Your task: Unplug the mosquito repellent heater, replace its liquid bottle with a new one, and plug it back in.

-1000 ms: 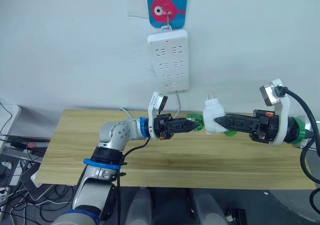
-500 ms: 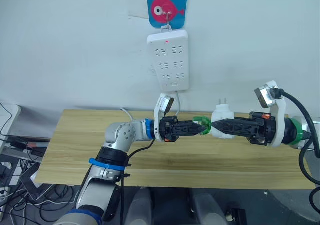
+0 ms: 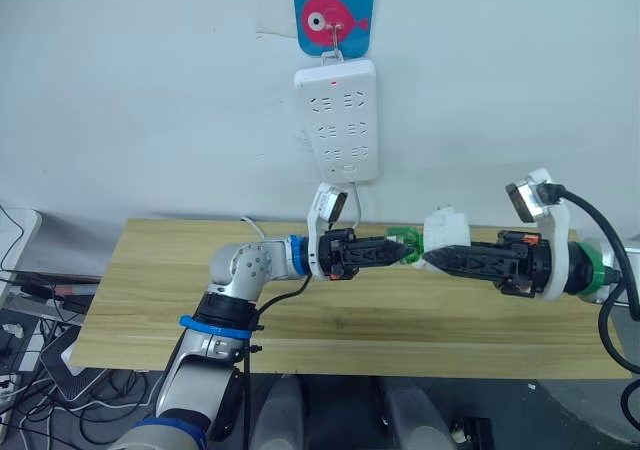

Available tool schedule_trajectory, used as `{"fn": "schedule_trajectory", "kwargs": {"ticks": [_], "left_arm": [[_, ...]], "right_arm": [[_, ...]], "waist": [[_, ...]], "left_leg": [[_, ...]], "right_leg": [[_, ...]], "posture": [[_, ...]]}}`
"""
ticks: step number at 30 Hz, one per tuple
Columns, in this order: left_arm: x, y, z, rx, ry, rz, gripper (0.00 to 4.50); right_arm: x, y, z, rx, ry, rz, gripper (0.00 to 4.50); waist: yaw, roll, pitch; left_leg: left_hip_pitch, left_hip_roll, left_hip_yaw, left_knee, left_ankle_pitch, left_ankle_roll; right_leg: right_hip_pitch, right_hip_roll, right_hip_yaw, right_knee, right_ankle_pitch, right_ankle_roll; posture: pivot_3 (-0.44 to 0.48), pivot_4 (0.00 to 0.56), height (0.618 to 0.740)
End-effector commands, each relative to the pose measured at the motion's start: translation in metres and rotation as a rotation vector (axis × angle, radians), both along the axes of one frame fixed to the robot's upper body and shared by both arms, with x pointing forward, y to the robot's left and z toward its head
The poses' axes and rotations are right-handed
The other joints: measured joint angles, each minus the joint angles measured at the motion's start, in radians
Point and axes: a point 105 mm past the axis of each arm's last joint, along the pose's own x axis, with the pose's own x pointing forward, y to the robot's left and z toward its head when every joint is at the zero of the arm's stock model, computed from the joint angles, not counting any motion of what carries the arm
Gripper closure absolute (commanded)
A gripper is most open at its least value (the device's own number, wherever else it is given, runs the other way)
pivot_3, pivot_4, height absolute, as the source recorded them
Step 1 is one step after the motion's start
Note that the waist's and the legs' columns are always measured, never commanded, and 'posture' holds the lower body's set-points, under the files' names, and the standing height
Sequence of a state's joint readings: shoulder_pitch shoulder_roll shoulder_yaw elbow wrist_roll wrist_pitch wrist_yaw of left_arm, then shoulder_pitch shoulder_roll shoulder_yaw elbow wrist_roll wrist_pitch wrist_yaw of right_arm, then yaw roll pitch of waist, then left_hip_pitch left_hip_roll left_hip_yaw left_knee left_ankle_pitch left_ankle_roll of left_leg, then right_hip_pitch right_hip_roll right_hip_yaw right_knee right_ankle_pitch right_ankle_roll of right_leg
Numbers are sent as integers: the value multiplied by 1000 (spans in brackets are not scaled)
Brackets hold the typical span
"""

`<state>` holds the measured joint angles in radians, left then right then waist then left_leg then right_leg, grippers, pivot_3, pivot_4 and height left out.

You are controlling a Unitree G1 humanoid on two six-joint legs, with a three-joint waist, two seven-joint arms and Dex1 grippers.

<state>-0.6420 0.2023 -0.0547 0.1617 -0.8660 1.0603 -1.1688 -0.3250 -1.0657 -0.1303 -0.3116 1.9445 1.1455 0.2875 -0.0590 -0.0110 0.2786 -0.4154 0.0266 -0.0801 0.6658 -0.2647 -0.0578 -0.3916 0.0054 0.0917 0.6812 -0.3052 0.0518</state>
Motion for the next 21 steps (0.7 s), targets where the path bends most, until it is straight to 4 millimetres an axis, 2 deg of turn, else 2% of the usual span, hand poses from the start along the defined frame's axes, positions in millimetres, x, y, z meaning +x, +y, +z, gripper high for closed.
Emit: {"fn": "schedule_trajectory", "kwargs": {"ticks": [1,12,17,21], "left_arm": [[-1,-2,4,-13,-13,-6,2085],[3,-1,4,-15,-16,14,2085],[4,-2,5,-18,-19,14,2085],[4,-2,5,-19,-21,9,2085]], "right_arm": [[-13,8,8,17,-23,90,32],[-33,14,-1,7,3,152,32],[-47,5,-3,-11,32,173,32],[-61,-9,-4,-52,83,169,32]], "waist": [[0,0,0],[1,0,0],[1,0,0],[4,0,0]], "left_leg": [[0,0,0,0,0,0],[0,0,0,0,0,0],[0,0,0,0,0,0],[0,-1,-1,0,0,0]], "right_leg": [[0,0,0,0,0,0],[0,0,0,0,0,0],[0,0,-1,0,0,0],[1,0,-1,-1,0,0]], "posture": [[-96,265,740],[-90,263,740],[-92,257,740],[-94,252,740]]}}
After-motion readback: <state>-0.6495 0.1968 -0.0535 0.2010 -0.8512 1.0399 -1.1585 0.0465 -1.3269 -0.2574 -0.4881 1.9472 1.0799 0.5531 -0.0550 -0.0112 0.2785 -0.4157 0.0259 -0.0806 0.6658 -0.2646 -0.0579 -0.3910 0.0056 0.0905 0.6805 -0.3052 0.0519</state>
